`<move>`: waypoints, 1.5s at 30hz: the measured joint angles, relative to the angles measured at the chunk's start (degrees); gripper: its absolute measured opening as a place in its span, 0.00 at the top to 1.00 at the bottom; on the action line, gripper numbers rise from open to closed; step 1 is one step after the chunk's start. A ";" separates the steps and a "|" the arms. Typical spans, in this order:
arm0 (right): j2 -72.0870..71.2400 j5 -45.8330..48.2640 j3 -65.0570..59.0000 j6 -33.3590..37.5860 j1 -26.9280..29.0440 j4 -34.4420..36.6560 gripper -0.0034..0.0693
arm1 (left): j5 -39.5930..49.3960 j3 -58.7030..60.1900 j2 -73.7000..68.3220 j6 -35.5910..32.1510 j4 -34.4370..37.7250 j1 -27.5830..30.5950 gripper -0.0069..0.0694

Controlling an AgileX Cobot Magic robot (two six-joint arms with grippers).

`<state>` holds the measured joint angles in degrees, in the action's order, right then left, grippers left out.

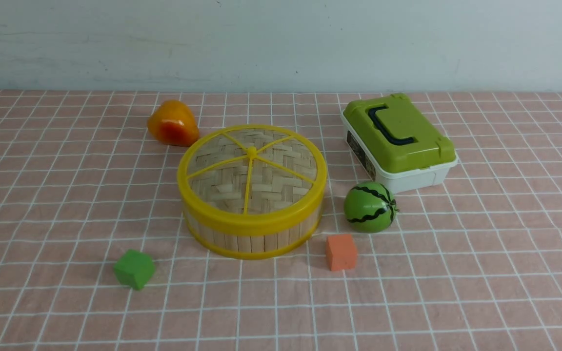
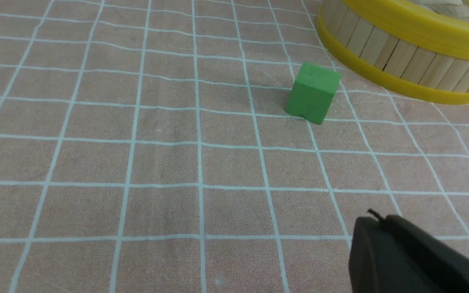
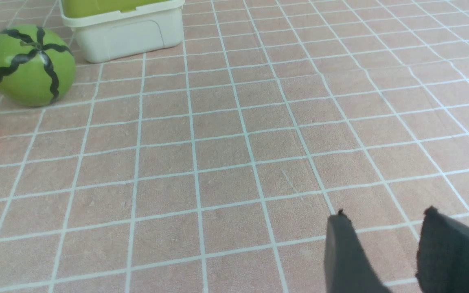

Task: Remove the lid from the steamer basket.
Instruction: Use the left arm to lift the lid of the steamer

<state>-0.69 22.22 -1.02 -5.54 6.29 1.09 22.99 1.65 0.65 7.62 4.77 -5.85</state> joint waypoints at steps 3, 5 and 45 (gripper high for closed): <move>0.00 0.00 0.00 0.00 0.00 0.00 0.62 | 0.00 0.00 0.00 0.00 0.00 0.00 0.90; 0.00 0.00 0.00 0.00 0.00 0.00 0.62 | 0.00 0.00 0.00 0.00 0.00 0.00 0.90; 0.00 0.00 0.00 0.00 0.00 0.00 0.62 | -0.95 0.00 0.00 0.00 0.07 0.00 0.86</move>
<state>-0.69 22.22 -1.02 -5.54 6.29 1.09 22.04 1.65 0.65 7.62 4.84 -5.85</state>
